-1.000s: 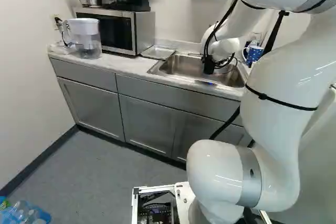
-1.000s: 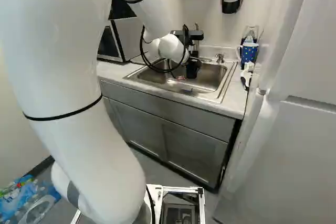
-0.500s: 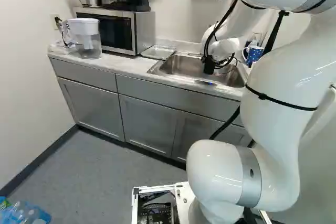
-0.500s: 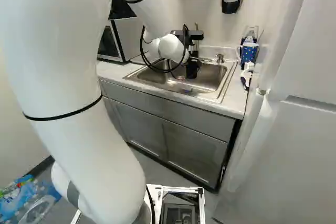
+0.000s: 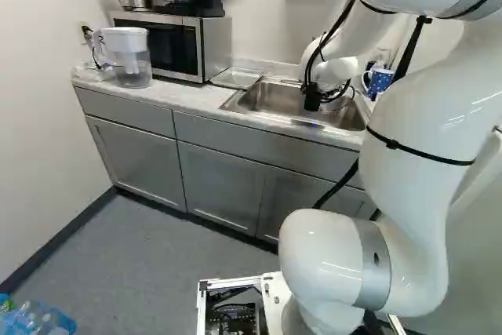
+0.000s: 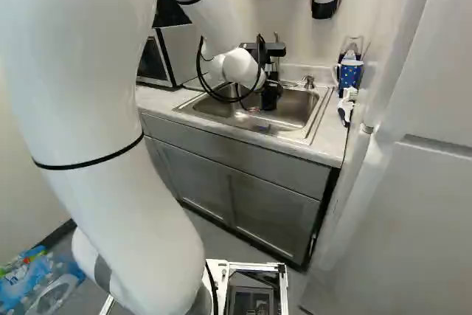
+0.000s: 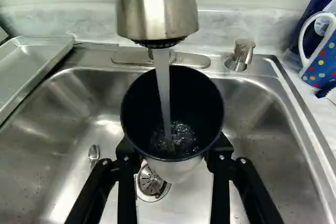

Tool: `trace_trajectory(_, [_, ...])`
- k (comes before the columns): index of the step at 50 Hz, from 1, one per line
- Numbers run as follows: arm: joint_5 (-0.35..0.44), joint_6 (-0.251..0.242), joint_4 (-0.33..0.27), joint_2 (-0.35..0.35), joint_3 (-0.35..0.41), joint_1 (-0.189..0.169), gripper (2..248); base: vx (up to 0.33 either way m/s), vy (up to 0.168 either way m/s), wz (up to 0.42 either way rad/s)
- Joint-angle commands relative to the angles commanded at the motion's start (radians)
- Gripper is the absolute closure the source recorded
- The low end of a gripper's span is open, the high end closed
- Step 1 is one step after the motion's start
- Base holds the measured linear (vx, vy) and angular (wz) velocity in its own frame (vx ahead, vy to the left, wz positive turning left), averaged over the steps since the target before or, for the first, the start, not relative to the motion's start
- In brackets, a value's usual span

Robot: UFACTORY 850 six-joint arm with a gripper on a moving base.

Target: Rinse the cup and place it in the tray

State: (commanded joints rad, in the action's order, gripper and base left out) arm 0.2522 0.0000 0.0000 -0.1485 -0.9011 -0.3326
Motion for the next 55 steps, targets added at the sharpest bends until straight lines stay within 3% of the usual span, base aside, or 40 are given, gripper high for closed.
trace_trajectory(55, [0.000,0.000,0.000,0.000,0.000,0.000,124,0.000,0.000,0.000])
